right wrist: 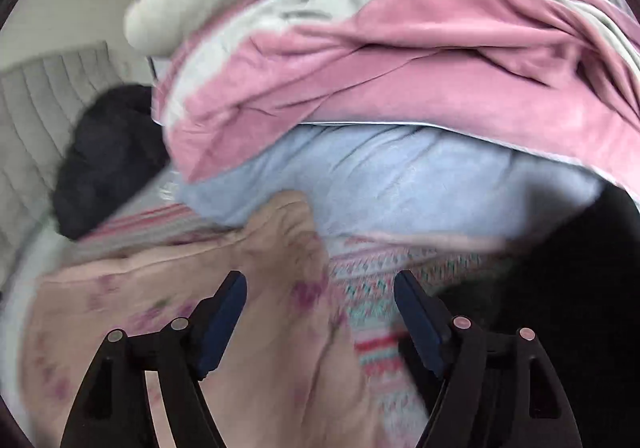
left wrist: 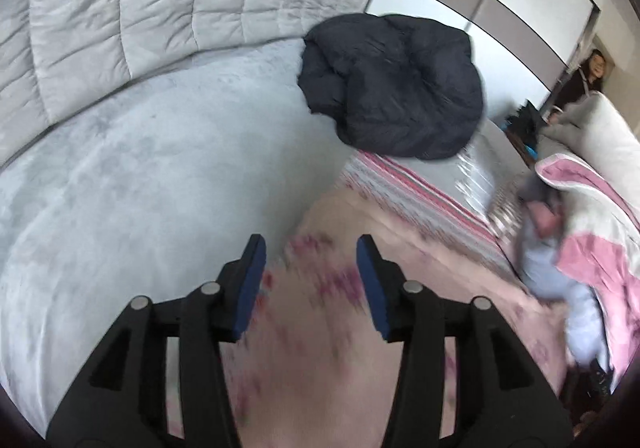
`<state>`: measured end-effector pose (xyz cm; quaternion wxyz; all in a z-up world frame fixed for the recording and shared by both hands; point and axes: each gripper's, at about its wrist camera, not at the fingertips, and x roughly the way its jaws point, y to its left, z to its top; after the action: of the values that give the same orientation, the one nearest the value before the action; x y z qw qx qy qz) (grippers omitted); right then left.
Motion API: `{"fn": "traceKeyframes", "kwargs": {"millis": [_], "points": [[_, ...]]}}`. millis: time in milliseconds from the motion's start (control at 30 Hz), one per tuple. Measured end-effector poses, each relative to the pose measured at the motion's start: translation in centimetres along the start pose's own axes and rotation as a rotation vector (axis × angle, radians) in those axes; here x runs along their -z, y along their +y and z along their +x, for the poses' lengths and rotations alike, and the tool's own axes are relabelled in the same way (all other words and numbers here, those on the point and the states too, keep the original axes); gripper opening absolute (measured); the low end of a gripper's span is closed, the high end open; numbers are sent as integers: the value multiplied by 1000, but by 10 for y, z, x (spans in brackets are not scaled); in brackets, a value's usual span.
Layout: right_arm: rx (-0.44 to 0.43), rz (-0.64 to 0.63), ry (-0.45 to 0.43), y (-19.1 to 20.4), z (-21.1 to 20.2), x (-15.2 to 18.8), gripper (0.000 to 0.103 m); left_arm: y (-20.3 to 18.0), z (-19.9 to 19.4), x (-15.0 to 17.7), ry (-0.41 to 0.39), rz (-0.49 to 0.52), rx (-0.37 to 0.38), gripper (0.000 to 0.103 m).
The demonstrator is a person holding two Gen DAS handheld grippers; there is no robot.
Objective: Fold large clothes
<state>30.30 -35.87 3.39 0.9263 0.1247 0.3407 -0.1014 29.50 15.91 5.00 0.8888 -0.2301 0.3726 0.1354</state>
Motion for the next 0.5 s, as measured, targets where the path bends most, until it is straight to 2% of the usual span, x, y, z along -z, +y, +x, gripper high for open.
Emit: {"fn": "traceKeyframes", "kwargs": {"millis": [100, 167, 267, 333, 500], "points": [[-66, 73, 122, 1, -14, 29, 78, -13, -19, 32, 32, 65, 39, 52], [-116, 101, 170, 0, -13, 46, 78, -27, -23, 55, 63, 118, 70, 52], [-90, 141, 233, -2, 10, 67, 78, -60, -17, 89, 124, 216, 89, 52], [-71, 139, 263, -2, 29, 76, 78, -78, -6, 105, 166, 242, 99, 52], [-16, 1, 255, 16, 51, 87, 78, -89, 31, 135, 157, 303, 21, 53]]}}
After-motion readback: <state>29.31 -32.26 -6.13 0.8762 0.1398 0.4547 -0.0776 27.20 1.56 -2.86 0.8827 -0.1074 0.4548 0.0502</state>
